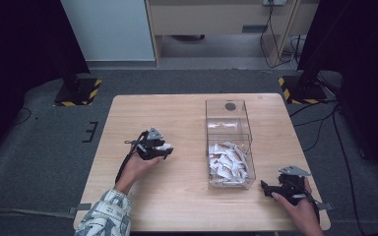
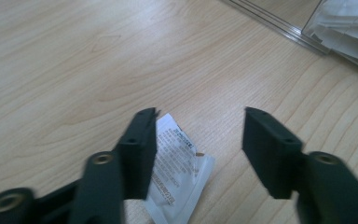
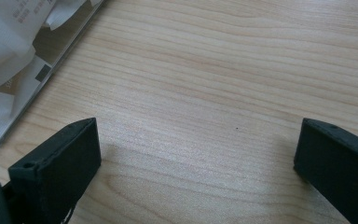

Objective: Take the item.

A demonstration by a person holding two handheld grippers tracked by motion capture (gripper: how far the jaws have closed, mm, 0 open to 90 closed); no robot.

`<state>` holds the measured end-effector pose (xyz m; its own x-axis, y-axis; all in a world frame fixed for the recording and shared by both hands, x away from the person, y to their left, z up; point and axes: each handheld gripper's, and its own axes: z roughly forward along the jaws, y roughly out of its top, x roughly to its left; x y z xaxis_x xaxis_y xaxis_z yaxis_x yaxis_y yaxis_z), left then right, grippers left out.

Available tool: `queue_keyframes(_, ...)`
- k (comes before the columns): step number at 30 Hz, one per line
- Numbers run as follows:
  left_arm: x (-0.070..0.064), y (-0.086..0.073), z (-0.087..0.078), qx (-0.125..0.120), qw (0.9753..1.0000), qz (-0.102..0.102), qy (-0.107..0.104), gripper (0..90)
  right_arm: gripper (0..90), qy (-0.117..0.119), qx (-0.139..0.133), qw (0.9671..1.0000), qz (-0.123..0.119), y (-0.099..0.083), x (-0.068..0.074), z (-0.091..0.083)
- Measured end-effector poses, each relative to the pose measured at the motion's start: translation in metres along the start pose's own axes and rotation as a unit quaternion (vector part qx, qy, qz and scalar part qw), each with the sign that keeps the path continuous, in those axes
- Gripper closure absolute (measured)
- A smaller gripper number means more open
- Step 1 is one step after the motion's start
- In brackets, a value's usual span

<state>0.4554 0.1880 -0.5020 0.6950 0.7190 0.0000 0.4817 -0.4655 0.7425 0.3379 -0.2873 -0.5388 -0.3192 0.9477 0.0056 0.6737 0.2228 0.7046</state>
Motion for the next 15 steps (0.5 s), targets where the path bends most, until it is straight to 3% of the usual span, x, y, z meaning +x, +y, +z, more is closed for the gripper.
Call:
queue_keyframes(4, 0.001, 0.002, -0.006, -0.013, 0.9999, -0.010, 0.001, 26.0, 0.8, 0.000, 0.000, 1.0000, 0.000, 0.000, 0.000, 0.000)
queue_keyframes(8, 0.000, 0.003, -0.011, -0.018, 0.9998, -0.002, 0.004, 20.3, 0.8, 0.000, 0.000, 1.0000, 0.000, 0.000, 0.000, 0.000)
queue_keyframes(15, -0.006, 0.007, -0.022, -0.027, 0.9996, -0.011, 0.006, 4.7, 0.8, 0.000, 0.000, 1.0000, 0.000, 0.000, 0.000, 0.000)
